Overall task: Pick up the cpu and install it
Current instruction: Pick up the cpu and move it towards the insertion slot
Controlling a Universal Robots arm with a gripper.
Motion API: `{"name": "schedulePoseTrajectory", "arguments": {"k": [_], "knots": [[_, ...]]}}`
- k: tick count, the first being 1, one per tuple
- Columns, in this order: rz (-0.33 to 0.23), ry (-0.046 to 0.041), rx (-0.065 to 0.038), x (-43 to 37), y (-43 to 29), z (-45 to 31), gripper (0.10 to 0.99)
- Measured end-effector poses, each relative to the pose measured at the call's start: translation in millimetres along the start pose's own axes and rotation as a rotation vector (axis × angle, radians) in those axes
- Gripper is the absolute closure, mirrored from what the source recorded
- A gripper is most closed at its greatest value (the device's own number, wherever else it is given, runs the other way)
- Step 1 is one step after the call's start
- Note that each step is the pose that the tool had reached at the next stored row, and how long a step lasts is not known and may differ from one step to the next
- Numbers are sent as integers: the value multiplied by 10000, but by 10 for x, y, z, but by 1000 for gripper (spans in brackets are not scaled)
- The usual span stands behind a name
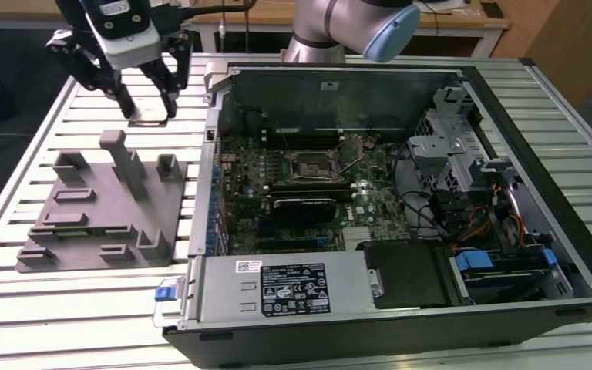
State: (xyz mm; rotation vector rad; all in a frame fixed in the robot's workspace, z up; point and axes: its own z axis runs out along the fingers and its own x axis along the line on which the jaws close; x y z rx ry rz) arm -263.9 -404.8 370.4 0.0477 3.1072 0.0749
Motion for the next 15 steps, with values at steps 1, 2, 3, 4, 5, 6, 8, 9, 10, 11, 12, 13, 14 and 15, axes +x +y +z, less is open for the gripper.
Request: {"name": "schedulePoseTrajectory", "arguments": {"k": [1, 2, 3, 4, 5, 6, 8, 9, 10, 11, 12, 13, 14, 15], "knots": [[1, 0, 0, -31, 1, 1, 545], [0, 0, 0, -63, 2, 2, 545], [0, 0, 0, -95, 3, 3, 545], [0, 0, 1, -127, 4, 4, 545], [0, 1, 1, -162, 5, 5, 545], [-1, 1, 1, -194, 6, 6, 545], [0, 0, 0, -262, 8, 9, 545], [0, 0, 0, -300, 9, 10, 545], [0, 0, 0, -336, 10, 11, 545], [0, 1, 0, -375, 11, 12, 545], [0, 0, 1, -418, 13, 14, 545], [0, 0, 1, -459, 14, 15, 545], [0, 1, 0, -501, 15, 17, 545], [0, 0, 0, -542, 16, 18, 545]]}}
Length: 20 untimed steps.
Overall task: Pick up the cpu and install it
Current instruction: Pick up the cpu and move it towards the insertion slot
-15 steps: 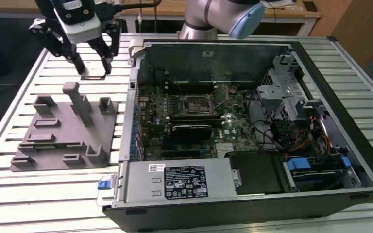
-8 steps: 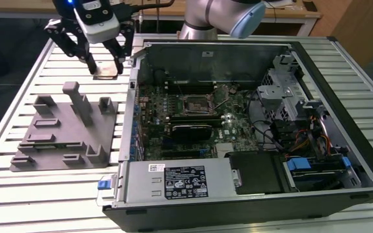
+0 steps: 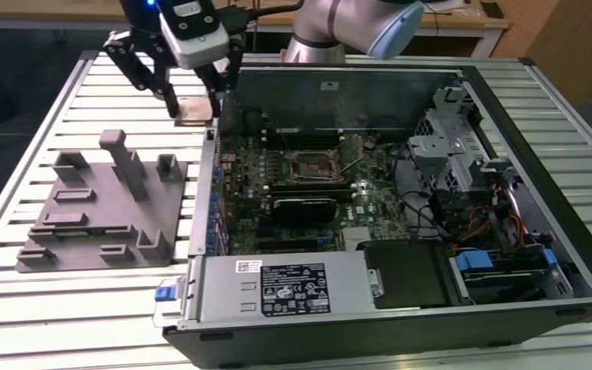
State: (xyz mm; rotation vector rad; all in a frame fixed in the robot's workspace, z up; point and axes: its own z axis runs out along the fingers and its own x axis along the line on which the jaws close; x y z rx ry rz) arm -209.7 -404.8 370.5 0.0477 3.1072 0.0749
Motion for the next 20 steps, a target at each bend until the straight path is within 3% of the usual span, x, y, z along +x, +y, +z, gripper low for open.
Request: {"name": "schedulePoseTrajectory", "arguments": {"k": [20], "knots": [[0, 1, 0, -812, 24, 36, 545]]}}
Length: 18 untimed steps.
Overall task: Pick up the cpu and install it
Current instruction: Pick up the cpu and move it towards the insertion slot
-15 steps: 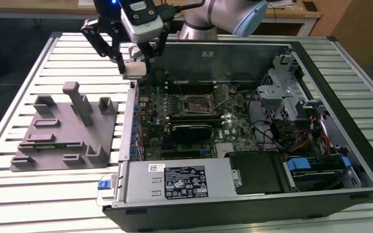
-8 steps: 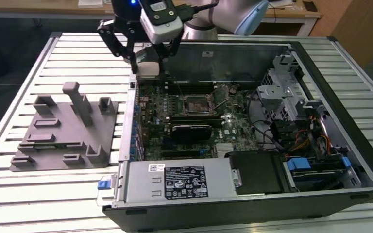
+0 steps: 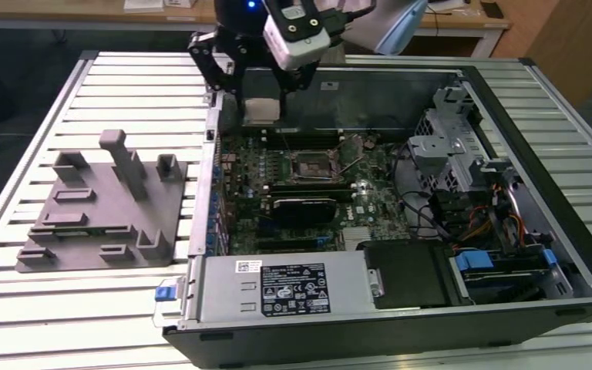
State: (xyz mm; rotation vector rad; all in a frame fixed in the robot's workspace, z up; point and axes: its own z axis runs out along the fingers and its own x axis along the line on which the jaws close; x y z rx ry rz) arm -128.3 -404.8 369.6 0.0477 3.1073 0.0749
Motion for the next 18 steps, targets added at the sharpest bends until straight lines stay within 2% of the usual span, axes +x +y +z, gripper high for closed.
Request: {"name": "schedulePoseTrajectory", "arguments": {"k": [8, 13, 18], "knots": [[0, 1, 0, -275, 7, 33, 545], [0, 3, 4, -360, 7, 91, 545], [0, 4, 18, -406, 6, 169, 545]]}}
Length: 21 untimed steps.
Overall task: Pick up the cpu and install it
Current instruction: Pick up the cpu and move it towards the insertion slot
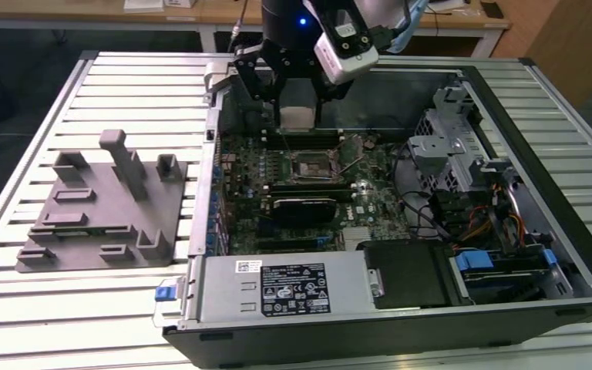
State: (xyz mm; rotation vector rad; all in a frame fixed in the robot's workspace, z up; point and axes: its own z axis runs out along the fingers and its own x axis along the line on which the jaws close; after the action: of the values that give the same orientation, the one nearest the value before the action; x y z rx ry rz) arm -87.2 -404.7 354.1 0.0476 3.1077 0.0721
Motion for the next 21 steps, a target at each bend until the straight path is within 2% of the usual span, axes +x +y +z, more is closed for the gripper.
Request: {"name": "schedulePoseTrajectory", "arguments": {"k": [9, 21], "knots": [[-1, 2, 35, -76, 5, 142, 545], [-1, 14, 50, -243, 52, 282, 545]]}}
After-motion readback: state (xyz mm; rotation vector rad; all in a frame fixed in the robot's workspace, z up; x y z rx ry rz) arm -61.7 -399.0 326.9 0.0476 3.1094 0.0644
